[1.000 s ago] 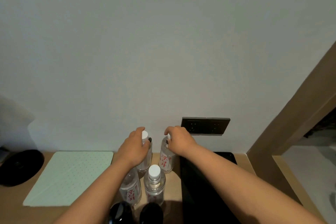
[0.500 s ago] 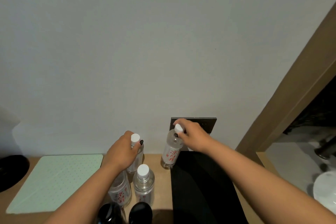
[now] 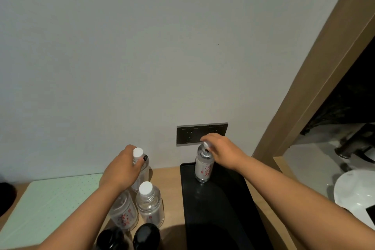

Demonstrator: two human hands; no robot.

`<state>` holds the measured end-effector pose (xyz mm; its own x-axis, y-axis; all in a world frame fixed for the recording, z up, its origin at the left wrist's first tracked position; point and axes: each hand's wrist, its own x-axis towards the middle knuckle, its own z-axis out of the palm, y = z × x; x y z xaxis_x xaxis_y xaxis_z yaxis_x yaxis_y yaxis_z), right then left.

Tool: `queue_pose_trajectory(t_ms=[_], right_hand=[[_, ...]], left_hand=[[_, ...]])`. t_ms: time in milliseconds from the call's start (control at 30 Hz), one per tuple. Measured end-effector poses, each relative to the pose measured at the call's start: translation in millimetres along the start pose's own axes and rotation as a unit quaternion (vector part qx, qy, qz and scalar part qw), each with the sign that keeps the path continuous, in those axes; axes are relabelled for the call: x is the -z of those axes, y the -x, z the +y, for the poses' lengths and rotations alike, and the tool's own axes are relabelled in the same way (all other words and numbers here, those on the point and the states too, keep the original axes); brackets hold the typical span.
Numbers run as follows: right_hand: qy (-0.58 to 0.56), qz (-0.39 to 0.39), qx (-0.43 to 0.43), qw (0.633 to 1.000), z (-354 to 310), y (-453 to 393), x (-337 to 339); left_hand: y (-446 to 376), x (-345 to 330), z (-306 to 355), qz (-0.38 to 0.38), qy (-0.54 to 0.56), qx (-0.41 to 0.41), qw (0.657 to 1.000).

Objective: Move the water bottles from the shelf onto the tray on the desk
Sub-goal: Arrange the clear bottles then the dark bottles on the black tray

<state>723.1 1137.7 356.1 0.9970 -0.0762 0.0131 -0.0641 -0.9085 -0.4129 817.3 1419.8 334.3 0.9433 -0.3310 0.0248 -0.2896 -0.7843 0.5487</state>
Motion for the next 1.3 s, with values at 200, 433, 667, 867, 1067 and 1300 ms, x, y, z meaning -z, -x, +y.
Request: queue_pose_trajectory(t_ms=[200, 433, 667, 867, 1067, 1300], right_hand=[[-0.049, 0.072, -0.043, 0.995, 4, -4, -10], [-0.065, 0.093, -0.053, 0.992, 6, -8, -16], [-0.053, 0.074, -0.034, 0.995, 9, -8, -9], [-0.057, 0.057, -0.041, 0.996, 7, -9, -4], [-0.029, 0.027, -0.081, 0.996, -2, -10, 0], [-0.047, 0.121, -0.039, 0.991, -43, 9, 9]], left_hand=[[1, -2, 0, 0.002, 0.0, 0.002, 1.0], [-3, -2, -3, -0.007, -0.012, -0.009, 1.0], [1, -2, 0, -0.036, -0.02, -0.028, 0.999], [-8, 10, -1, -0.052, -0.013, -0.011, 0.999], [-9, 25, 14, -0.036, 0.029, -0.049, 0.998], [-4, 62, 60, -0.039, 0.156, -0.15, 0.976]])
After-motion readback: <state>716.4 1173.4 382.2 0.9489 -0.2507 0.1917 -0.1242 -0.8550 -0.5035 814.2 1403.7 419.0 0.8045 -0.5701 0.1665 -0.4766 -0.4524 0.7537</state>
